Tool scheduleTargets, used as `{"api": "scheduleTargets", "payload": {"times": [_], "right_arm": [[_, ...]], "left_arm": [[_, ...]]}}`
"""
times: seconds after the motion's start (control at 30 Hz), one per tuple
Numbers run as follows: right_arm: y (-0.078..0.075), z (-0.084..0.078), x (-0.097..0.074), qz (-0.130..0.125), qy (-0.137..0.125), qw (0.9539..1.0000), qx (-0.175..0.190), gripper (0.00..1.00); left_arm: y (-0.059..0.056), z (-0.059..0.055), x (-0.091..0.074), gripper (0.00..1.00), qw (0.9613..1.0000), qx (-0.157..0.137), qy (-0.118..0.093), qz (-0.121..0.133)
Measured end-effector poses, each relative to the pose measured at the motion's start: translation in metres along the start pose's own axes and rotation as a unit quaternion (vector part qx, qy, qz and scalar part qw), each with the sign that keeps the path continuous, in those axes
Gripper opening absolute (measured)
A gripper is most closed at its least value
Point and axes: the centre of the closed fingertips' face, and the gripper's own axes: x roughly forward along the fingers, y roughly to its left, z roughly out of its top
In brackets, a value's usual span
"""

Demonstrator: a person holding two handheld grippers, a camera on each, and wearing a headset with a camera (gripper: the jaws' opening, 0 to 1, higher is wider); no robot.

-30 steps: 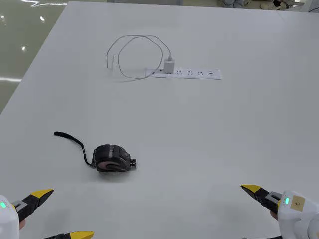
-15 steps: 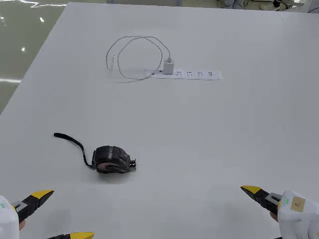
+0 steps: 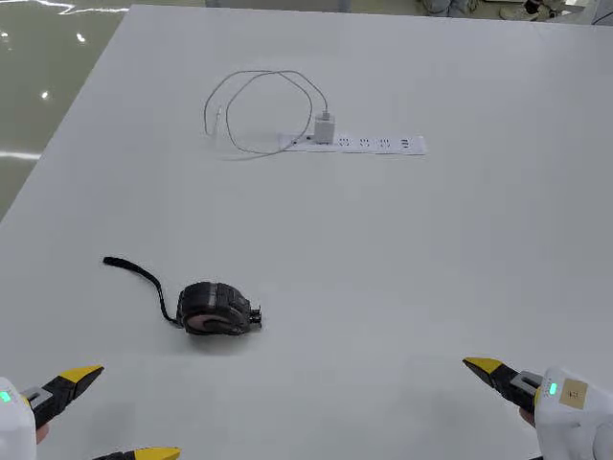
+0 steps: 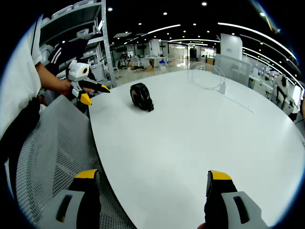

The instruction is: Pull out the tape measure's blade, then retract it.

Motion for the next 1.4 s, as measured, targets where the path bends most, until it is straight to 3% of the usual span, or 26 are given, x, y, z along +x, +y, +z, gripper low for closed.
{"api": "scheduleTargets", "payload": {"times": [0.67, 1.07, 1.4], "right_arm": [[-0.004, 0.004, 0.009, 0.008, 0.002, 0.9999, -0.007, 0.91], [-0.007, 0.021, 0.026, 0.022, 0.002, 0.9991, -0.036, 0.92], [-0.015, 0.030, 0.037, 0.031, 0.002, 0.9983, -0.049, 0.91]], "left_arm": [[0.000, 0.004, 0.006, 0.84, 0.9999, 0.009, 0.002, -0.006], [0.003, 0.022, 0.020, 0.83, 0.9996, 0.024, -0.008, -0.013], [0.007, 0.030, 0.030, 0.83, 0.9991, 0.036, -0.008, -0.020]]}}
